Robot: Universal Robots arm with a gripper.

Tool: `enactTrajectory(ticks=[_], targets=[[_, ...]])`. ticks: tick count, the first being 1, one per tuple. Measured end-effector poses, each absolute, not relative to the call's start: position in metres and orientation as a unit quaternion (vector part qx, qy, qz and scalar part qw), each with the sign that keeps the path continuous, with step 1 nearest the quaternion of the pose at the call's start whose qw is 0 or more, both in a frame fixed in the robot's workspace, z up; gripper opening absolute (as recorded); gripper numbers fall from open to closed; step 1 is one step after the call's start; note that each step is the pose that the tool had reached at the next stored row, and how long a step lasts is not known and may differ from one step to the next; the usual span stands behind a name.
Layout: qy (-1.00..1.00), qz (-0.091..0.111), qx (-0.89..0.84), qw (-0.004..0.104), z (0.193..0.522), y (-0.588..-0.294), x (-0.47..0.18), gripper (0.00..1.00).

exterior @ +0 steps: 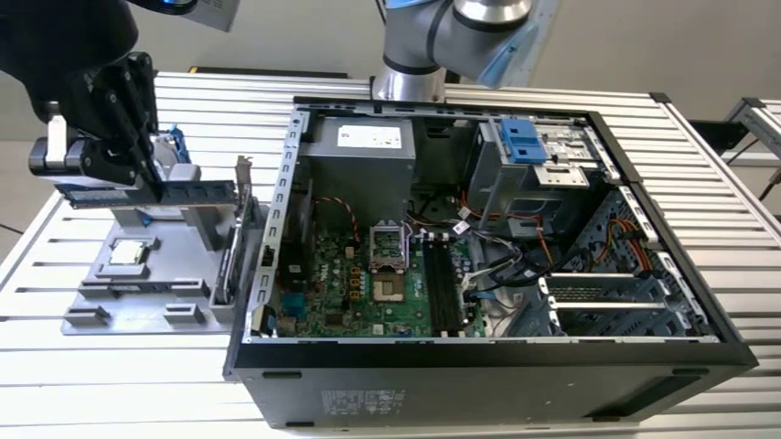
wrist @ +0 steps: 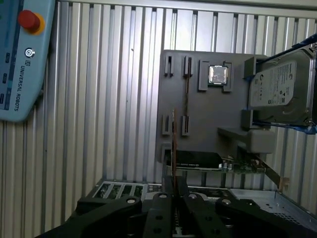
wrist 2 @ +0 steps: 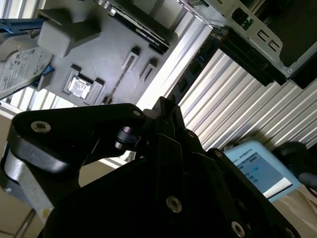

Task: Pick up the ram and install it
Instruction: 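Pick up the ram and move it above insertion slot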

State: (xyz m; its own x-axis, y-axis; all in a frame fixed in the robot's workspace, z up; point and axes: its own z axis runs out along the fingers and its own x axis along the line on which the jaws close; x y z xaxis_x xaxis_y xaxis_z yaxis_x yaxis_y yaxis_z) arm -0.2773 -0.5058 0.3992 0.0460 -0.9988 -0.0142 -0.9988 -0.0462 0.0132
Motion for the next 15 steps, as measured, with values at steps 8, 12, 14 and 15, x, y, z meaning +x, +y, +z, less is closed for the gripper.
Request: enactTrajectory(ticks=[8, 12, 14, 15], targets=[[0.691, 0.010, -0.723, 0.000, 0.399, -0.506, -0.269, 0.00], [0.691, 0.010, -0.723, 0.000, 0.399, -0.506, -0.265, 0.00], [0.691, 0.010, -0.723, 0.000, 0.399, -0.506, -0.263, 0.00], [0.691, 0.010, -0.723, 0.000, 0.399, -0.506, -0.262, 0.00]])
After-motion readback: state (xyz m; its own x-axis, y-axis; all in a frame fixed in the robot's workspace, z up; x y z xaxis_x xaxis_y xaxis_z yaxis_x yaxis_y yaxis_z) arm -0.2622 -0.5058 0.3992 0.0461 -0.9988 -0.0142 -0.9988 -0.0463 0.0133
